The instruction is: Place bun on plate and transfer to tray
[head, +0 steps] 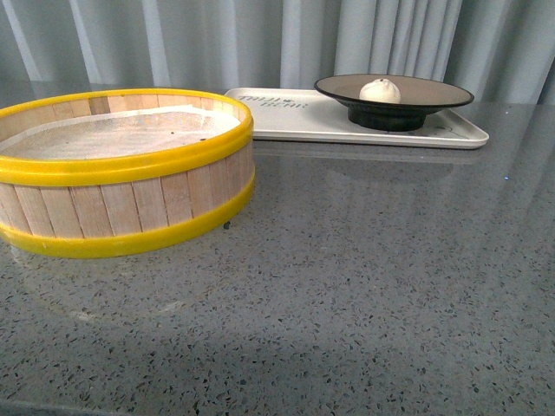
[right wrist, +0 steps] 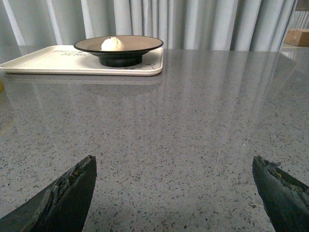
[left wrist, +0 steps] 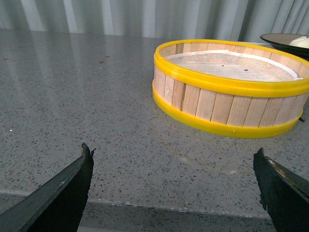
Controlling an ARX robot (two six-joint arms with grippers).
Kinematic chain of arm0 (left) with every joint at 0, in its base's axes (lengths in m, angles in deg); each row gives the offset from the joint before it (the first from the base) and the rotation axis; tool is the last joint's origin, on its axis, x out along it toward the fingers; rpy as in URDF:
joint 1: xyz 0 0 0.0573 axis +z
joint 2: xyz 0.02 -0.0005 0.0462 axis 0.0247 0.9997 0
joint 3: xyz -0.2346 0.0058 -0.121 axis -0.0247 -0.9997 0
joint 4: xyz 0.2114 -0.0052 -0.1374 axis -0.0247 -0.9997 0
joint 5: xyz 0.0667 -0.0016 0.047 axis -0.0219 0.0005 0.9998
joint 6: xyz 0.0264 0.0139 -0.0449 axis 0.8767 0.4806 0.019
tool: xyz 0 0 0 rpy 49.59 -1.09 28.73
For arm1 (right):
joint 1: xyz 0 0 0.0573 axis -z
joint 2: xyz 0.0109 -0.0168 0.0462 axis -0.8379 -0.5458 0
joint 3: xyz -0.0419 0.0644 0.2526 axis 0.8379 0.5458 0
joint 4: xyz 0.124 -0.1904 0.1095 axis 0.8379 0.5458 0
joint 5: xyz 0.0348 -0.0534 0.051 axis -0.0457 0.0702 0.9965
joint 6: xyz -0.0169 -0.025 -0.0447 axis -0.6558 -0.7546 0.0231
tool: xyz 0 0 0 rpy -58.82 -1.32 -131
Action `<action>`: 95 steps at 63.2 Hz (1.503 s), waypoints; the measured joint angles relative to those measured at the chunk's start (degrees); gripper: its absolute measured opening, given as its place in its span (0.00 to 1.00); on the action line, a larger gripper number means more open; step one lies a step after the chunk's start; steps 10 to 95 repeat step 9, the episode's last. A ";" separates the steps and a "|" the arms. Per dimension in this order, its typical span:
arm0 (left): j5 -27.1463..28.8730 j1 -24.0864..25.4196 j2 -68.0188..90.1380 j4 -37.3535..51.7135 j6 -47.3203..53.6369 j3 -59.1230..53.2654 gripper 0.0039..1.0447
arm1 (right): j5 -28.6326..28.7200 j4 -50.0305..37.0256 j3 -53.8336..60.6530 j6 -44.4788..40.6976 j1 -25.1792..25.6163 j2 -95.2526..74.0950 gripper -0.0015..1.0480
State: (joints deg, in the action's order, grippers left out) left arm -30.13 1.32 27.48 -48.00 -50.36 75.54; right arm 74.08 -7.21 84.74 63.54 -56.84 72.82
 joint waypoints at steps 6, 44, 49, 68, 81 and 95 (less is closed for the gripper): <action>0.00 0.00 0.00 0.00 0.00 0.00 0.94 | 0.00 0.00 0.00 0.00 0.00 0.00 0.92; 0.00 0.00 0.00 0.00 0.00 0.00 0.94 | 0.02 0.00 0.00 0.00 0.00 0.00 0.92; 0.00 0.00 0.00 0.00 0.00 0.00 0.94 | 0.02 0.00 0.00 0.00 0.00 0.00 0.92; 0.00 0.00 0.00 0.00 0.00 0.00 0.94 | 0.02 0.00 0.00 0.00 0.00 0.00 0.92; 0.00 0.00 0.00 0.00 0.00 0.00 0.94 | 0.02 0.00 0.00 0.00 0.00 0.00 0.92; 0.00 0.00 0.00 0.00 0.00 0.00 0.94 | 0.02 0.00 0.00 0.00 0.00 0.00 0.92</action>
